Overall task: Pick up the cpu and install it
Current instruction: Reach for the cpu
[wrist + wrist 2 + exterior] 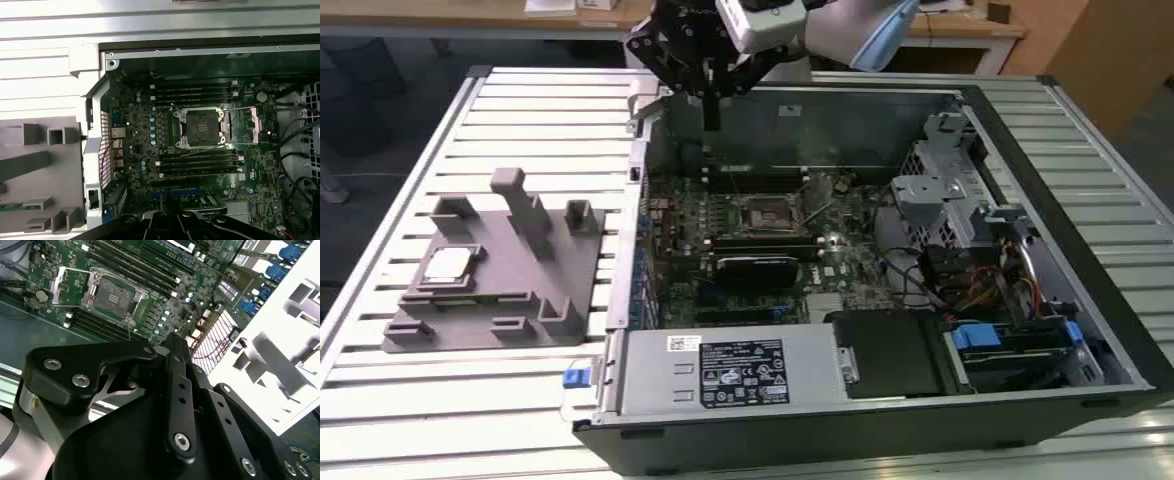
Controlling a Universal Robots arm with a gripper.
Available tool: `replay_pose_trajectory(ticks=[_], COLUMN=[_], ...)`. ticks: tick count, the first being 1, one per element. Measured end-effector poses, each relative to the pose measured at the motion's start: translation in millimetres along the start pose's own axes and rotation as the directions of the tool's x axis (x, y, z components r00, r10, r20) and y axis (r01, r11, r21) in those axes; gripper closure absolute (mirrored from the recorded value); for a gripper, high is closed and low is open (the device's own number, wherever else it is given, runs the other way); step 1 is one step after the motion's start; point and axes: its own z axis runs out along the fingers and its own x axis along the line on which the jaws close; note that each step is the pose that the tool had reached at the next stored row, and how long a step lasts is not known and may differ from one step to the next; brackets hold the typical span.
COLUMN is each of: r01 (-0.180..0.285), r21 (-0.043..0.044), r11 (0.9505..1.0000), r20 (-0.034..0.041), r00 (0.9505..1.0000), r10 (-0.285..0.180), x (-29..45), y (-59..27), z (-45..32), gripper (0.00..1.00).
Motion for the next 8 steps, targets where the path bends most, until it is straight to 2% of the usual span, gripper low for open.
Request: replay_pose_trajectory(ticks=[8], r01=[0.000], r21=[0.0000], r11=[1.0000], r20=[0.0000], r00=[1.0000], r10=[0.000], x=[3.0], y=[-0.2], z=[-0.1], gripper=[0.89])
